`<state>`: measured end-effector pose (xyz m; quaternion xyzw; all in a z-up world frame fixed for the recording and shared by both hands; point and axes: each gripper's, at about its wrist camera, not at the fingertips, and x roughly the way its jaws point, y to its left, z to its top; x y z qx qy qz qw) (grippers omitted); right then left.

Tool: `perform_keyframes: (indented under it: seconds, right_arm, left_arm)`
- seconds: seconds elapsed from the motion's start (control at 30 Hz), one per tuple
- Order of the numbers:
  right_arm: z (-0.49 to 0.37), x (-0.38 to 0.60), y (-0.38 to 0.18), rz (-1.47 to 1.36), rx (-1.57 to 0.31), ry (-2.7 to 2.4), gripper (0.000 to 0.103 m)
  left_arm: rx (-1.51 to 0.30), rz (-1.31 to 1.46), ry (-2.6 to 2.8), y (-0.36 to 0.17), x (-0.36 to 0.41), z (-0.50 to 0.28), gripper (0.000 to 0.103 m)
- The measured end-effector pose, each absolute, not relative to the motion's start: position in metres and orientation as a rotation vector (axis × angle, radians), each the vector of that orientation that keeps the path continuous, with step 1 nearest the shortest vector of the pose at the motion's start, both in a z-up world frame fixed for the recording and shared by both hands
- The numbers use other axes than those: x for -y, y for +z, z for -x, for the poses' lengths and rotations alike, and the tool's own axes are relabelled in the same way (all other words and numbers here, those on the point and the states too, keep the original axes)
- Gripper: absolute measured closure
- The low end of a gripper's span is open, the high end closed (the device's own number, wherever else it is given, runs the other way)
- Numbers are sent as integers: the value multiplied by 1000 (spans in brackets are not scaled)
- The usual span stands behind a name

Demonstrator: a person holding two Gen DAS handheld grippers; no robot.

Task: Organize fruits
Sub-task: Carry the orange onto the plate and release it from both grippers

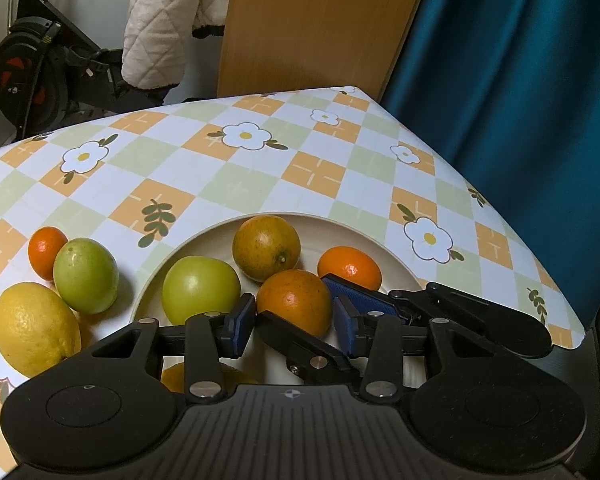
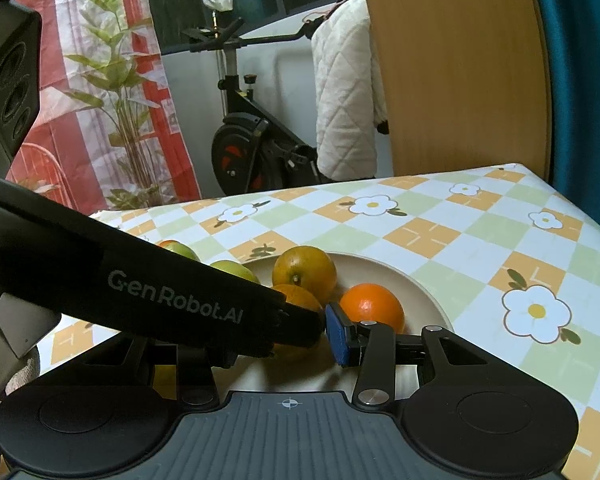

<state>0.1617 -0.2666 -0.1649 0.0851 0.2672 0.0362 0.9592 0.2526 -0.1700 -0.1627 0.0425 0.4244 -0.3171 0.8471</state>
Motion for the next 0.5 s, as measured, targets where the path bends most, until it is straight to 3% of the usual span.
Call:
perform_keyframes:
  seconds: [0.5]
  right_arm:
    - [-155, 263, -163, -141, -510, 79, 62]
  left_arm:
    - [-875, -73, -639, -160, 165, -245, 55]
